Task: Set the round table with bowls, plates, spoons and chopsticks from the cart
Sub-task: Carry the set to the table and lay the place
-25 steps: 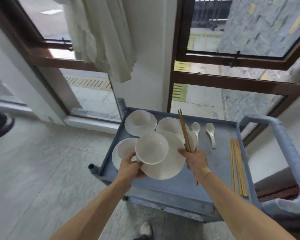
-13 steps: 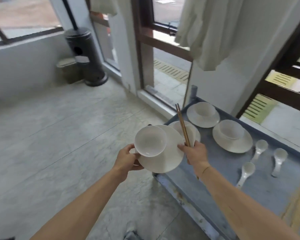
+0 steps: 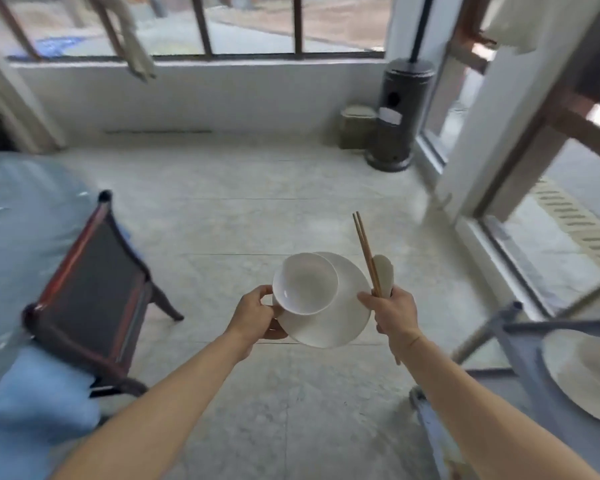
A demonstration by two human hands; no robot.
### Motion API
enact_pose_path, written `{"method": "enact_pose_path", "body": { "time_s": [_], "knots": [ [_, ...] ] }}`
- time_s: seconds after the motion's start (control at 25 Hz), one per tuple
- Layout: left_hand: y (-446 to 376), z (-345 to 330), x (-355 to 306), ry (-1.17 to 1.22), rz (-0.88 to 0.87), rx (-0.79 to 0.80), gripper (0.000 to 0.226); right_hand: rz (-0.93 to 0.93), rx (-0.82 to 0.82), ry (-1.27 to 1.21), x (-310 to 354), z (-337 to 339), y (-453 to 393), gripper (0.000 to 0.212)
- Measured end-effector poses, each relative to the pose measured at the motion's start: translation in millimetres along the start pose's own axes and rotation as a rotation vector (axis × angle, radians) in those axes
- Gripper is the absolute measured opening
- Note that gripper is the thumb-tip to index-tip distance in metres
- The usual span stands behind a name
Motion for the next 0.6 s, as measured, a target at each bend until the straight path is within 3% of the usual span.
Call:
{"method": "enact_pose_path", "body": {
  "time_s": [0.32, 0.6],
  "knots": [
    [75, 206, 32, 0.108, -0.034, -0.337, 0.036, 0.029, 0.325, 0.131, 46, -237, -39, 0.018],
    [120, 321, 55, 0.243, -0.039, -0.553, 0.041, 0.042, 0.565, 0.216, 78, -395, -67, 0.018]
  ]
}}
Point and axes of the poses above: each hand's wrist, its own y-axis away from the middle knuckle, its own z-axis out of the back of the hand, x = y × z, the point moved 5 cm from there along -y, towards the middle knuckle, and after that the axes turned 15 degrees about x, right-handed, at the moved point
